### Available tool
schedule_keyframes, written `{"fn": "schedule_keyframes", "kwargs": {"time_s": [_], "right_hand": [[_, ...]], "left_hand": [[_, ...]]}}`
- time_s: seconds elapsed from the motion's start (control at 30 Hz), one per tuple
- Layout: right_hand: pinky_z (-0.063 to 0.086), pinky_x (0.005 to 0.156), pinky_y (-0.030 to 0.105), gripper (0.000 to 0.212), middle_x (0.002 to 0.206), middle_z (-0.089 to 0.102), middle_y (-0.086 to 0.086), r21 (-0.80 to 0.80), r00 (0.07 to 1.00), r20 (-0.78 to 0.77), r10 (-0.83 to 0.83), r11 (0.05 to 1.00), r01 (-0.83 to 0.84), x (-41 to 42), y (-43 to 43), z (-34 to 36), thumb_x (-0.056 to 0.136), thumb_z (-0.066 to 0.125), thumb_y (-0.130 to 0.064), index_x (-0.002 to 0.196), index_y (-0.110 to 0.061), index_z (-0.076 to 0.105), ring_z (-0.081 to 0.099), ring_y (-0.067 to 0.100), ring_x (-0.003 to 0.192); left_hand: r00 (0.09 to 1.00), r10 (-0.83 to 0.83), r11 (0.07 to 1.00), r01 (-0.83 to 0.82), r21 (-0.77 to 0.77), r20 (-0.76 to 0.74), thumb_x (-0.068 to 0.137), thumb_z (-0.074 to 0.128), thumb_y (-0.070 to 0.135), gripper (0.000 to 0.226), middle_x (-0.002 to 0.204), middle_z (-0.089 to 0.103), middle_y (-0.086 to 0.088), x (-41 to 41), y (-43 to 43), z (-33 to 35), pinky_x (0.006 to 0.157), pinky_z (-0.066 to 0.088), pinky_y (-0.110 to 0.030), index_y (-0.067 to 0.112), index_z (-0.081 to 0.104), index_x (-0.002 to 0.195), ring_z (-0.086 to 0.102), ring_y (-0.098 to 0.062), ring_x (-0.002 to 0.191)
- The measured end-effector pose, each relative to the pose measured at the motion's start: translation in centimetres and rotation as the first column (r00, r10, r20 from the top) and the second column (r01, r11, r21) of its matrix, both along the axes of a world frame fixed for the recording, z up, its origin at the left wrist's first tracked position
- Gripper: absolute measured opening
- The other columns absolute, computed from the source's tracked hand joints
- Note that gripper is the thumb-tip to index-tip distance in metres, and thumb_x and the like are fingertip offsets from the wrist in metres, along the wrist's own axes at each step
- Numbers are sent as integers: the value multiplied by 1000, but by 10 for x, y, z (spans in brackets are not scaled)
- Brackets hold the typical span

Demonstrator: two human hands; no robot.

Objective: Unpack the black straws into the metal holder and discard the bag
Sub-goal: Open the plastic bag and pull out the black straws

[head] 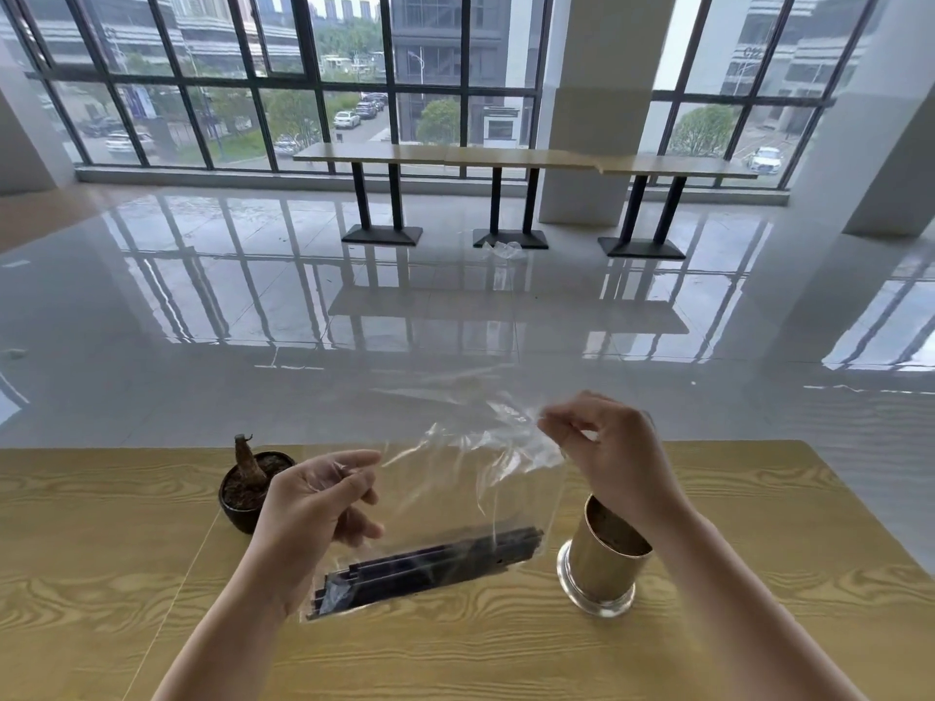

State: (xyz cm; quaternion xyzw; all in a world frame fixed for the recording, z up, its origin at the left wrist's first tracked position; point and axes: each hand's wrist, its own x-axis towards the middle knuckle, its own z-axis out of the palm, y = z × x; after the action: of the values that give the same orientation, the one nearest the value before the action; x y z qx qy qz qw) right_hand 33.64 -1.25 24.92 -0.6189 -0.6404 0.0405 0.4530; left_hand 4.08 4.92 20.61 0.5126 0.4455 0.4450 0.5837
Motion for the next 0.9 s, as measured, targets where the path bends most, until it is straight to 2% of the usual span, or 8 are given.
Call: {"fn": "schedule_keyframes", "kwargs": {"time_s": [0.1,0.2,0.3,0.5,0.57,0.67,0.8,0.9], "right_hand": [[50,76,5,14,89,77,-12,-65,999,-9,-32,997,31,14,10,17,85,79,-19,99,-19,80,64,-18,76],[60,82,32,19,86,78,-6,-117,999,-30,-44,992,40,27,19,34,90,73,-13,106,-20,77,73,3,76],[61,79,40,24,78,76,-9,-209,997,-46,63,975,-71,36,24,48,89,74,-18,111,-27,72,73,6,70],[43,58,9,89,68,71,-17,-502,970,103,220,854,-140,30,34,64,58,76,-69,134,-25,61,66,-4,63],[45,61,11,80,70,72,-15,-566,958,93,270,806,-172,24,39,70,61,78,-64,129,-23,64,67,-4,65],[56,66,23,29,67,75,-1,-540,907,-162,388,735,-410,13,41,71,83,79,-27,106,-11,73,71,12,61],[56,61,30,25,64,71,11,-408,804,-450,389,711,-573,4,38,70,80,77,-17,92,5,73,66,18,54],[56,60,30,29,64,71,12,-331,775,-538,333,762,-557,-4,38,64,77,77,-20,90,5,73,65,19,55]], "left_hand": [[992,-15,997,25,75,-129,87,70,8,21,74,71,-18,-2,3,-3,40,49,-29,12,73,107,67,-36,52],[980,-46,994,64,89,-192,84,73,7,23,75,71,-19,-9,4,-6,40,47,-28,13,73,106,66,-36,53],[979,-108,992,118,53,-173,77,78,15,27,76,71,-19,-16,5,-4,42,47,-28,14,75,103,63,-32,52],[945,-271,959,282,34,-185,77,79,18,23,73,69,-15,-21,13,1,51,48,-34,21,77,99,59,-26,51],[924,-316,943,331,37,-215,78,79,17,23,72,69,-14,-21,19,2,50,48,-33,20,77,100,58,-24,50],[916,-342,932,359,47,-207,77,84,23,28,74,70,-14,-23,29,2,50,51,-32,17,76,103,58,-24,51],[896,-41,982,119,148,-442,71,85,44,61,90,74,-3,-14,37,-3,72,55,-29,19,65,124,68,-15,77],[672,495,841,-210,499,-551,82,74,45,50,106,61,5,3,18,-8,87,51,-43,24,58,124,60,-19,102]]}}
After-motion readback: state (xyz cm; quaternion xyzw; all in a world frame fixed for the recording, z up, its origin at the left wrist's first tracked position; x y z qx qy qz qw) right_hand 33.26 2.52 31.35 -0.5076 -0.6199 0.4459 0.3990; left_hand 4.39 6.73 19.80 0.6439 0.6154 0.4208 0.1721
